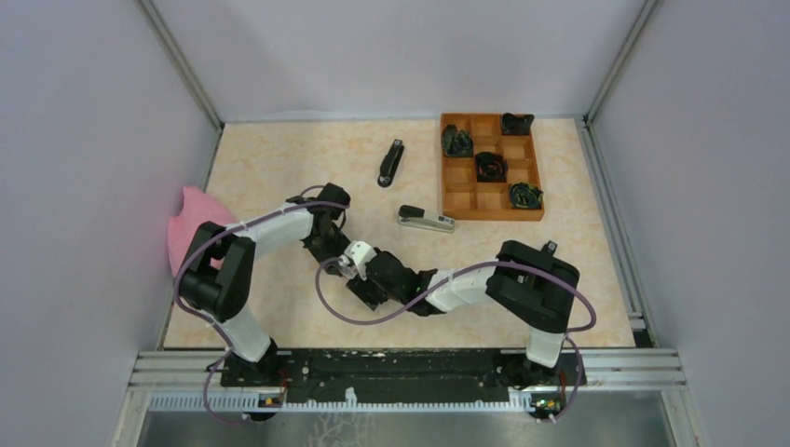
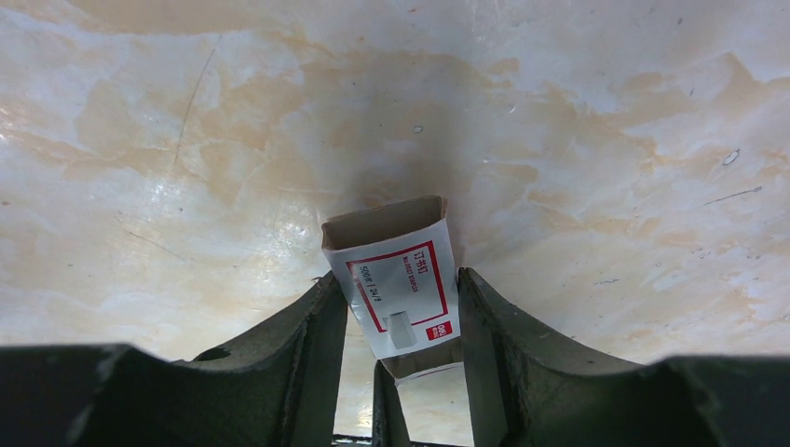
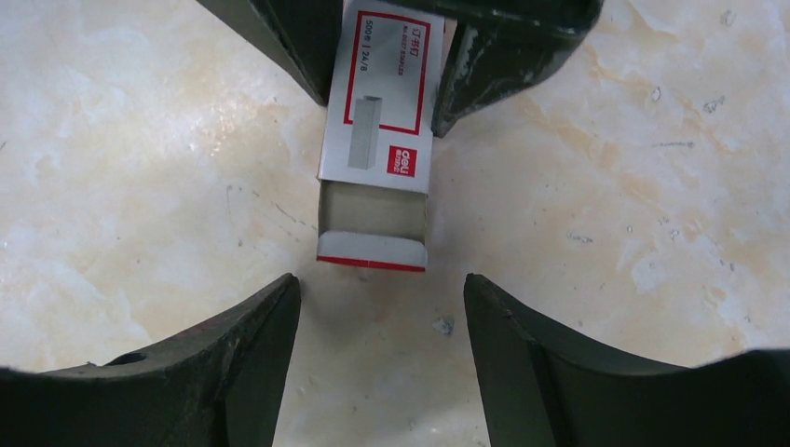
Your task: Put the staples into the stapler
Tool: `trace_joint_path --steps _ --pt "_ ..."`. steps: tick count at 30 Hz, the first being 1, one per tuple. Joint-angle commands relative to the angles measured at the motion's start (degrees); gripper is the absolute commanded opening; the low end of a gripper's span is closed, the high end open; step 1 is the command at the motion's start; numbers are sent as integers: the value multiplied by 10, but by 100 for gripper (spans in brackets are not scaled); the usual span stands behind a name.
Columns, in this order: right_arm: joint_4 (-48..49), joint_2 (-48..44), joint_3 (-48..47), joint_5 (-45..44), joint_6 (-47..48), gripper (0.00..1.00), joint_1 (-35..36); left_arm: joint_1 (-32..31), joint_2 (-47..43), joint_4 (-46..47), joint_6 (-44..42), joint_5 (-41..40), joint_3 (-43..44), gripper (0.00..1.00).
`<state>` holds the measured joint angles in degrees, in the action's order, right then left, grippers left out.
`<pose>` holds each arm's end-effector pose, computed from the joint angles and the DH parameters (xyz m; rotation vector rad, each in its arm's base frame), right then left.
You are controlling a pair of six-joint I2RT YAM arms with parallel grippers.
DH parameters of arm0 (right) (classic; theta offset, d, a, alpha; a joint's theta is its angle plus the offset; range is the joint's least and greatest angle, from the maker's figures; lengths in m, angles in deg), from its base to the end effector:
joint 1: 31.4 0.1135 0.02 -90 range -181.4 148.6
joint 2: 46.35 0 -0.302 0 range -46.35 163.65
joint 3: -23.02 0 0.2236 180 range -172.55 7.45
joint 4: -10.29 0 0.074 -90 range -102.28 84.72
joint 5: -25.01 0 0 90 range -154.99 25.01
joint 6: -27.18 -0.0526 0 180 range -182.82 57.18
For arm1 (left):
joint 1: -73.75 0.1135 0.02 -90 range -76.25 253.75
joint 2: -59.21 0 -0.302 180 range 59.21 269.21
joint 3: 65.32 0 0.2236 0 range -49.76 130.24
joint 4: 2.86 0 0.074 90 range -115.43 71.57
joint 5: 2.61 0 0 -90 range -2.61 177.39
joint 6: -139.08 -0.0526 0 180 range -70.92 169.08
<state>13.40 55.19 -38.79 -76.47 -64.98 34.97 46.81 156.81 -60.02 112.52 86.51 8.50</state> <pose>0.1511 0.3193 0.1916 -1.0890 1.9476 0.4457 0.2540 -0.1282 0.1977 -0.9461 2.8632 -0.1532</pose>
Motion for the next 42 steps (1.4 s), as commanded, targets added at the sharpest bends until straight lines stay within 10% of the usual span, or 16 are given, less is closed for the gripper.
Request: trace_joint_path --steps 1,42 --pt "31 22 -39 -3 -7 66 4 3 0 -12 -1 -20 -16 51" --pt "27 -35 36 3 -2 41 3 30 -8 -16 -11 -29 -19 53"
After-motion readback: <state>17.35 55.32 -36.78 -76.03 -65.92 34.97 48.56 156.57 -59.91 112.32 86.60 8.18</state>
